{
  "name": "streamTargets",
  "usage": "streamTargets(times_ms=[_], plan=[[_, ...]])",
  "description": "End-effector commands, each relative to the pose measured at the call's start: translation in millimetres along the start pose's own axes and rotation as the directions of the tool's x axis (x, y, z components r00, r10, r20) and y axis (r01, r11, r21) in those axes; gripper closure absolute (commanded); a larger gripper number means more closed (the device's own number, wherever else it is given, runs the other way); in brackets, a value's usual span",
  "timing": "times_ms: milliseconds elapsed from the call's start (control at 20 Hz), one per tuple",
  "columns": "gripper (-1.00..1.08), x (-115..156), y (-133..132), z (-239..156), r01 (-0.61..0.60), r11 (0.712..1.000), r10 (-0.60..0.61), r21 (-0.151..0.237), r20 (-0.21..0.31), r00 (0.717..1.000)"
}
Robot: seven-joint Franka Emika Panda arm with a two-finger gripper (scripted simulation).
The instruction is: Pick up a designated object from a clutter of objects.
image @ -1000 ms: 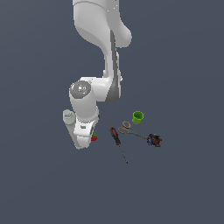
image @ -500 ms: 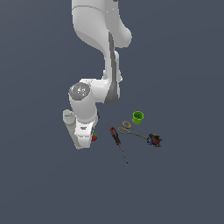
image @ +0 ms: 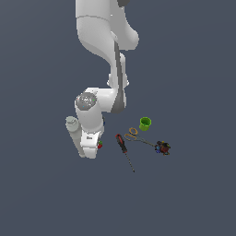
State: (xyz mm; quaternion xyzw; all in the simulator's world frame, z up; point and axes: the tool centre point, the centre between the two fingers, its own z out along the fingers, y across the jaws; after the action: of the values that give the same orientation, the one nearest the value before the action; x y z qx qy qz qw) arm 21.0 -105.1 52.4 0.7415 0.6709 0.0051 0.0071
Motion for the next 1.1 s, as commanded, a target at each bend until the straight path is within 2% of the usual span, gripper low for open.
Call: streamTargets(times_ms=[0,300,350,1050], plan=[[-0.92,-2,-7,19,-0.003,1.000,0.003,0.018,-0.002,1.000],[-0.92,-2,-7,30,-0.003,1.000,0.003,0.018,-0.002,1.000],[1.08,-2,-7,30,-0.003,1.000,0.003,0.018,-0.002,1.000],[1.08,0,-7,25,0.000,1.000,0.000,0.014,-0.002,1.000]])
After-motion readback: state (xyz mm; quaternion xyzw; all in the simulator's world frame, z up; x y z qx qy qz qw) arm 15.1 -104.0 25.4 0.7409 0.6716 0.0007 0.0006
